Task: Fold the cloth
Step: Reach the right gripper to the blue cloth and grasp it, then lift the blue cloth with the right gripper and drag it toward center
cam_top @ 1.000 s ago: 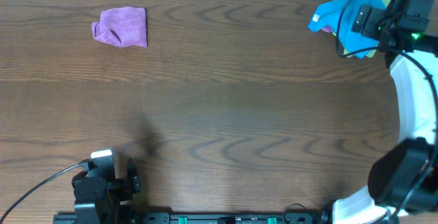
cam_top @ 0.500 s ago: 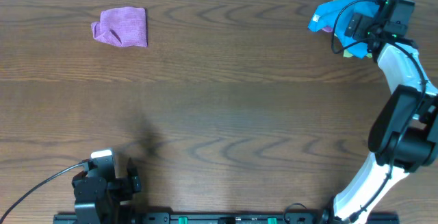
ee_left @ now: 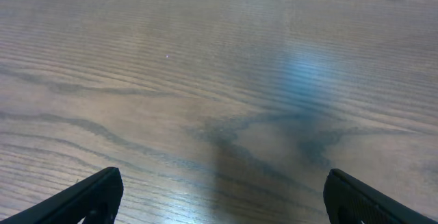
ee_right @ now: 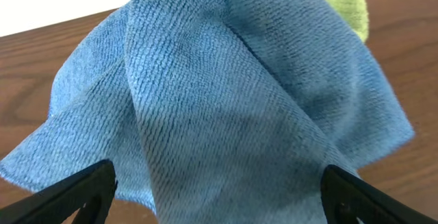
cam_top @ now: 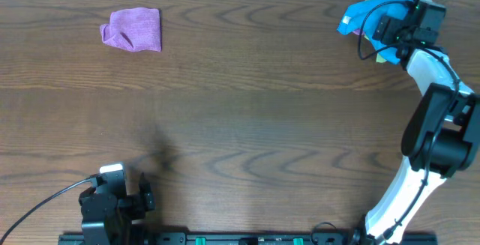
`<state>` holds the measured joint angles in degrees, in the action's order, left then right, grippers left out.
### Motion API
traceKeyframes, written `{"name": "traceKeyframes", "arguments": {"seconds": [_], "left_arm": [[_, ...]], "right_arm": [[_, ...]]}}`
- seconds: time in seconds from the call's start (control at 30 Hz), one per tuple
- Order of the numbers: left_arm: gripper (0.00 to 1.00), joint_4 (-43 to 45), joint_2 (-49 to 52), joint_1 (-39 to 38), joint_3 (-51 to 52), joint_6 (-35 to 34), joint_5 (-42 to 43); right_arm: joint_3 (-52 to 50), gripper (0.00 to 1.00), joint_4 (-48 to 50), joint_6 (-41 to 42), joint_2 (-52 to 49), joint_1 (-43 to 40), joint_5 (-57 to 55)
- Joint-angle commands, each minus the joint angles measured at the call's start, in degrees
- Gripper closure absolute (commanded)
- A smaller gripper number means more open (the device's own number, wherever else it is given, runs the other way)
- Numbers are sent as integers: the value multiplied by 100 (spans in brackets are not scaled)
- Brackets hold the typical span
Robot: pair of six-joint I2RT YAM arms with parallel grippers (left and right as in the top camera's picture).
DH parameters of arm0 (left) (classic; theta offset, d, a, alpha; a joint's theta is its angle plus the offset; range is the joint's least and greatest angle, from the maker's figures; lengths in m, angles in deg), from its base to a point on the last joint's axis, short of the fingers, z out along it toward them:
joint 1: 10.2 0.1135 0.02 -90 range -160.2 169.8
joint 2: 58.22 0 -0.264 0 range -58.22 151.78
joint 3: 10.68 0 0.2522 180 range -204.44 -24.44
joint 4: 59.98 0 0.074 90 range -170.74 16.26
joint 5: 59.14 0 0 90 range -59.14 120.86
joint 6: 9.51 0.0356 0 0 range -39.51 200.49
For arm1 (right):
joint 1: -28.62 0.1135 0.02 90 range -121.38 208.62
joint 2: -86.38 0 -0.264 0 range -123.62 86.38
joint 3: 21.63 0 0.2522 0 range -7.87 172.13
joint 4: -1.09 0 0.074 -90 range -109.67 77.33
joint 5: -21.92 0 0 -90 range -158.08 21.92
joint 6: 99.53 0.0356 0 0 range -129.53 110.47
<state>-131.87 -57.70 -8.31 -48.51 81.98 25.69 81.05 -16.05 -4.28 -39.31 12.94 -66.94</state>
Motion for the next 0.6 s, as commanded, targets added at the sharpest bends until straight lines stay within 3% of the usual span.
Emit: {"name": "traceKeyframes", "arguments": {"seconds": [0.0, 0.13, 0.23, 0.47, 0.57], "left_arm": [[5, -11, -31, 35, -9, -24, -83], [5, -11, -31, 33, -9, -24, -81], [5, -11, -31, 33, -9, -24, -83], [5, -11, -31, 33, -9, -24, -83], [5, -11, -31, 35, -9, -24, -81]], "right_arm": [[131, 6, 50, 98, -186, -37, 87], [131, 9, 90, 114, -339, -37, 109], [131, 17, 125, 122, -422, -37, 131], [245, 69, 125, 155, -332, 20, 129], [330, 82, 33, 153, -212, 76, 127]]}}
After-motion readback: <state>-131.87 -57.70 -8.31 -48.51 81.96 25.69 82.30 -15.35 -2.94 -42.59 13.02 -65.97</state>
